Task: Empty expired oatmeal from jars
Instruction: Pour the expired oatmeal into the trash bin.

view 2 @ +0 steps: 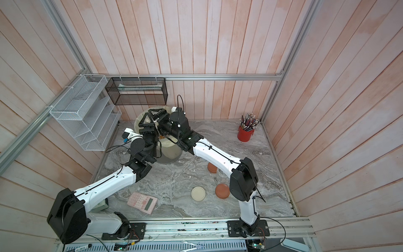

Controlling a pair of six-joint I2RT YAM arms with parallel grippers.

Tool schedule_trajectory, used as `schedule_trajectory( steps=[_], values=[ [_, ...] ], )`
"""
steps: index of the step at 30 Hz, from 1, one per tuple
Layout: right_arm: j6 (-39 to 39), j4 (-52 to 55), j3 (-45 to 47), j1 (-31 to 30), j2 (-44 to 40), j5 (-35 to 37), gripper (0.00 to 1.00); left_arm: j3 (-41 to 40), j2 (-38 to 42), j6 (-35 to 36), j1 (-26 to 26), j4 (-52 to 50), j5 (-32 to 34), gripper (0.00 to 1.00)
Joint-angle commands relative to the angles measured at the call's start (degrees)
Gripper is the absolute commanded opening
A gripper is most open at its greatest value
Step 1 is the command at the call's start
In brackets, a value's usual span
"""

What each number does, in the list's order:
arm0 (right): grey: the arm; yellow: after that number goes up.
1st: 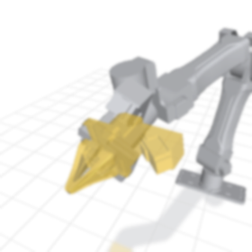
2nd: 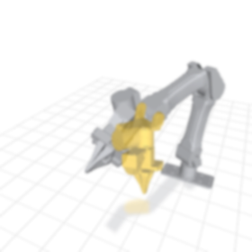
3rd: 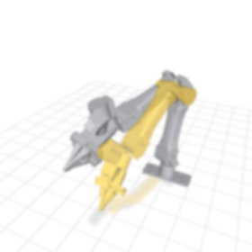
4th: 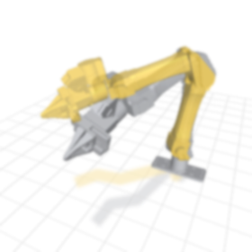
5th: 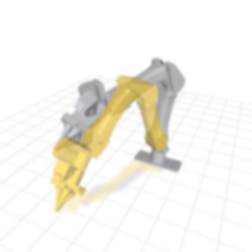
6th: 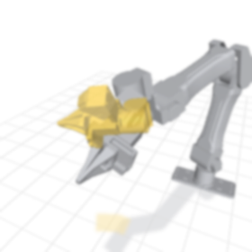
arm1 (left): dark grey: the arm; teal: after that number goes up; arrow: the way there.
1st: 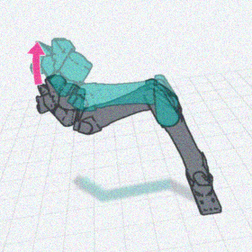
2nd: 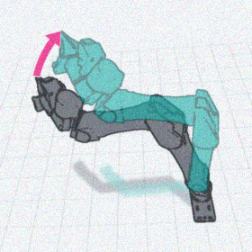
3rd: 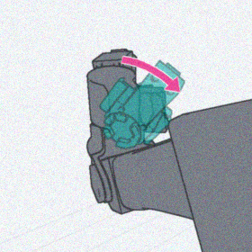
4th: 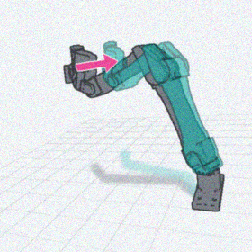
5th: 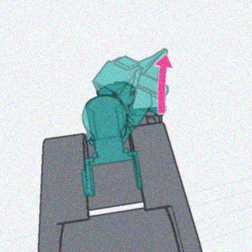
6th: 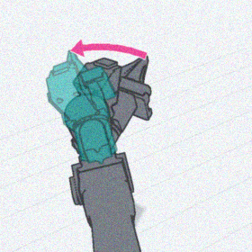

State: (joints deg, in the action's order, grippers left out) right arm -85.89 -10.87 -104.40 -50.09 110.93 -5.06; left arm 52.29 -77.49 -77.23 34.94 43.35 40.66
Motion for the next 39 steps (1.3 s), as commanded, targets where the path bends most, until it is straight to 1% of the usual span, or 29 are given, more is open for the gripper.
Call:
schedule_trajectory(
  steps=[1, 3, 4, 8, 19, 21, 22, 23, 33, 39],
  values=[
    [-0.8, -7.9, -0.2, -0.1, 0.2, -3.6, 0.42, -2.0, -0.6, 1.2, -1.0, -2.1, -3.4, 0.21],
    [-1.8, -9.3, 0.9, 0.1, -0.1, -3.8, 0.46, -2.4, -0.6, 0.7, -1.7, -1.6, -4.2, 0.15],
    [-2.1, -9.6, 1.2, 0.2, -0.2, -3.9, 0.50, -2.5, -0.6, 0.4, -2.0, -1.5, -4.4, 0.12],
    [-2.1, -9.7, 1.6, 0.6, -0.5, -4.0, 0.58, -2.7, -1.1, -1.0, -2.8, -1.6, -5.6, 0.07],
    [-2.4, -10.8, 1.8, 0.7, -0.4, -3.7, 0.78, -2.6, -2.0, -2.3, -3.2, -1.6, -6.0, 0.05],
    [-2.5, -10.7, 2.0, 0.6, -0.6, -3.5, 0.86, -2.8, -2.0, -2.6, -3.1, -1.5, -5.7, 0.05],
    [-2.2, -10.9, 2.2, 0.6, -0.8, -3.4, 0.97, -2.8, -2.0, -2.6, -3.1, -1.5, -5.7, 0.05],
    [-2.2, -11.0, 2.4, 0.7, -1.0, -3.1, 0.98, -2.9, -1.9, -2.6, -3.1, -1.5, -5.5, 0.05],
    [-2.0, -9.4, 4.3, 0.7, -2.7, -2.1, 0.98, -2.3, -2.5, -2.6, -3.5, -1.2, -5.0, 0.03],
    [-1.6, -7.0, 5.5, 0.9, -4.3, -1.2, 0.98, -0.4, -2.6, 0.0, -3.7, -1.0, -5.2, 0.03]
  ],
)
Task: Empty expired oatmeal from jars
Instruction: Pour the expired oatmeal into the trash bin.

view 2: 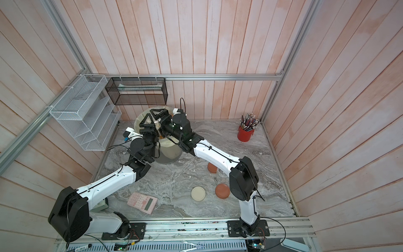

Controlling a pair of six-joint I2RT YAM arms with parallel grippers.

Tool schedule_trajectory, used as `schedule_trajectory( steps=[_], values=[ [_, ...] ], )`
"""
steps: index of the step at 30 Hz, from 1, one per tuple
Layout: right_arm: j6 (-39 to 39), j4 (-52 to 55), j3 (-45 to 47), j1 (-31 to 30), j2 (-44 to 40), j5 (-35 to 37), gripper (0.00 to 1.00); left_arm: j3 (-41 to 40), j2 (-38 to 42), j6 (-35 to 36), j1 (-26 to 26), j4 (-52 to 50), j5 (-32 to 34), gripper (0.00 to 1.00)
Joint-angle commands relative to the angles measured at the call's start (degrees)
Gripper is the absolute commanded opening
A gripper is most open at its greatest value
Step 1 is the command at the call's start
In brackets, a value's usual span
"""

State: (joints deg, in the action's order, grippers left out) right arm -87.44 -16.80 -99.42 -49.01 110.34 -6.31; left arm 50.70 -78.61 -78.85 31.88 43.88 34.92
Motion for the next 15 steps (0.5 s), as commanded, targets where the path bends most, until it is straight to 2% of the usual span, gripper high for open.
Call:
schedule_trajectory(
  steps=[1, 15],
  values=[
    [0.2, -0.4, 0.4, -0.1, -3.8, 0.1, 0.98, 1.5, -1.5, 1.8, -0.8, -1.6, 0.4, 0.03],
    [-0.4, 1.0, 3.4, -0.1, -5.7, -0.2, 0.98, 2.5, -2.2, 2.1, -1.8, -1.3, -0.1, 0.03]
  ],
)
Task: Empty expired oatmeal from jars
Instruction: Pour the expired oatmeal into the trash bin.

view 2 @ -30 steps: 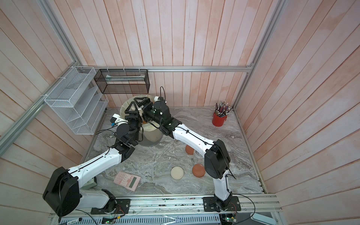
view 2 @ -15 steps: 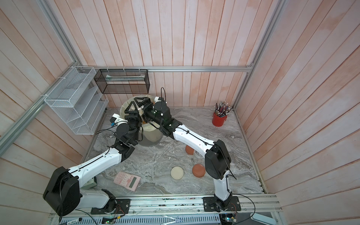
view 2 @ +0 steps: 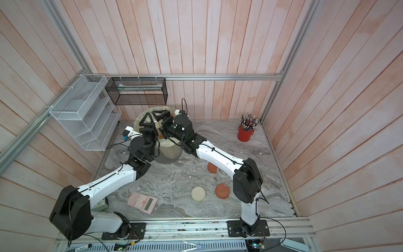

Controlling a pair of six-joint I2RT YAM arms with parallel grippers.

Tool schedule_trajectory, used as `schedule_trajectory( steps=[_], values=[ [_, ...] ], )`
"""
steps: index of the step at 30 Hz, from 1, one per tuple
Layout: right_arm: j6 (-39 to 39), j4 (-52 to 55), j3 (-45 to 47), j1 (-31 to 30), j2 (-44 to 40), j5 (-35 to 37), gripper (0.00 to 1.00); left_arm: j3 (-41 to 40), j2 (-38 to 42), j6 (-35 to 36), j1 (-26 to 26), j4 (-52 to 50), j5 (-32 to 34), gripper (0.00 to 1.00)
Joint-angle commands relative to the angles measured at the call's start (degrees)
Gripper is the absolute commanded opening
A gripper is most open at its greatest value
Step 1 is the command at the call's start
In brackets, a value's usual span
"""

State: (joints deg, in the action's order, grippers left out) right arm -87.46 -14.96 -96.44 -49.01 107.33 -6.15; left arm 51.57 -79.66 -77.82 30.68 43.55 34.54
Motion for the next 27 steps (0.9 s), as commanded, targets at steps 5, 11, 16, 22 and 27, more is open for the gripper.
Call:
schedule_trajectory(
  steps=[5, 11, 16, 22, 27],
  values=[
    [-0.4, -1.3, 2.2, 0.0, -3.5, -0.3, 0.98, 2.4, -1.8, 1.1, -0.7, -0.7, 0.0, 0.03],
    [-0.3, -0.8, 2.7, 0.0, -3.8, -0.6, 0.98, 2.9, -2.3, 1.2, -0.9, -0.7, 0.2, 0.03],
    [1.0, 0.8, 2.6, 0.3, -4.6, -0.1, 0.98, 3.3, -2.4, 1.3, -0.8, -0.5, 0.2, 0.03],
    [1.9, 2.7, 2.9, 0.2, -5.8, 1.3, 0.98, 4.5, -2.5, 2.5, -1.1, -0.8, 0.3, 0.03],
    [2.4, 3.8, 3.4, 0.2, -6.7, 1.2, 0.98, 5.1, -2.7, 3.7, -1.1, -0.2, 0.0, 0.03]
  ],
)
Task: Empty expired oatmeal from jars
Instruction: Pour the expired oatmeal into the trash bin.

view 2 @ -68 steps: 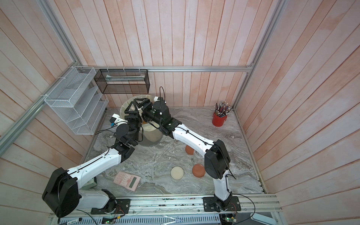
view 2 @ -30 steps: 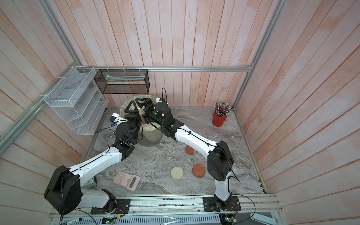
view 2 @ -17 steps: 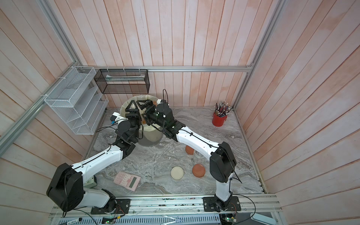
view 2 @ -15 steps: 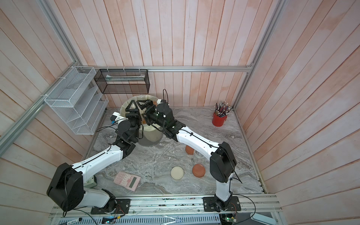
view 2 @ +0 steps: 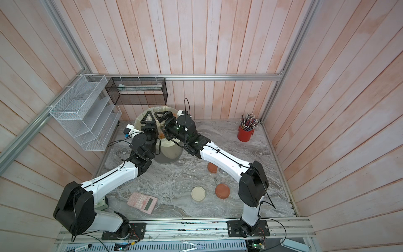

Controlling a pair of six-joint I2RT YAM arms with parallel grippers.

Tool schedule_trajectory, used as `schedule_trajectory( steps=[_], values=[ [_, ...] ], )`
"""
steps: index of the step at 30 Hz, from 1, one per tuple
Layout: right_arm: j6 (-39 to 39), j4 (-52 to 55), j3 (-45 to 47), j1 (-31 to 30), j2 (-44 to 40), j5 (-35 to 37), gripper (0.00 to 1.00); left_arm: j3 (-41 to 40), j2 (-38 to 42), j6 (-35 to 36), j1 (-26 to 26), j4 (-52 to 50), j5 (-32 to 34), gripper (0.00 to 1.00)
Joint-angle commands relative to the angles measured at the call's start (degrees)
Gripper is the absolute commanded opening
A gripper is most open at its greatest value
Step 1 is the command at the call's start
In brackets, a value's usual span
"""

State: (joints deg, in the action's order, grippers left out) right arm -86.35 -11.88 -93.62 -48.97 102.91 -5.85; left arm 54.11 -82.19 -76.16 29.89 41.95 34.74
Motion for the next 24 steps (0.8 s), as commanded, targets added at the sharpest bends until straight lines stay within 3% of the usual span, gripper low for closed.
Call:
schedule_trajectory(
  steps=[1, 16, 24],
  values=[
    [1.4, 0.8, 1.1, 0.2, -2.5, 1.0, 0.98, 2.7, -0.1, 2.5, -0.3, 1.4, -0.2, 0.03],
    [5.4, 3.4, 5.9, 1.2, -8.2, 4.2, 0.98, 5.5, 0.6, 9.4, -0.6, -1.6, -1.7, 0.03],
    [9.6, 3.3, 10.0, 4.4, -13.0, 5.6, 0.98, 4.0, 2.9, 12.2, -4.9, -5.7, -7.3, 0.03]
  ],
)
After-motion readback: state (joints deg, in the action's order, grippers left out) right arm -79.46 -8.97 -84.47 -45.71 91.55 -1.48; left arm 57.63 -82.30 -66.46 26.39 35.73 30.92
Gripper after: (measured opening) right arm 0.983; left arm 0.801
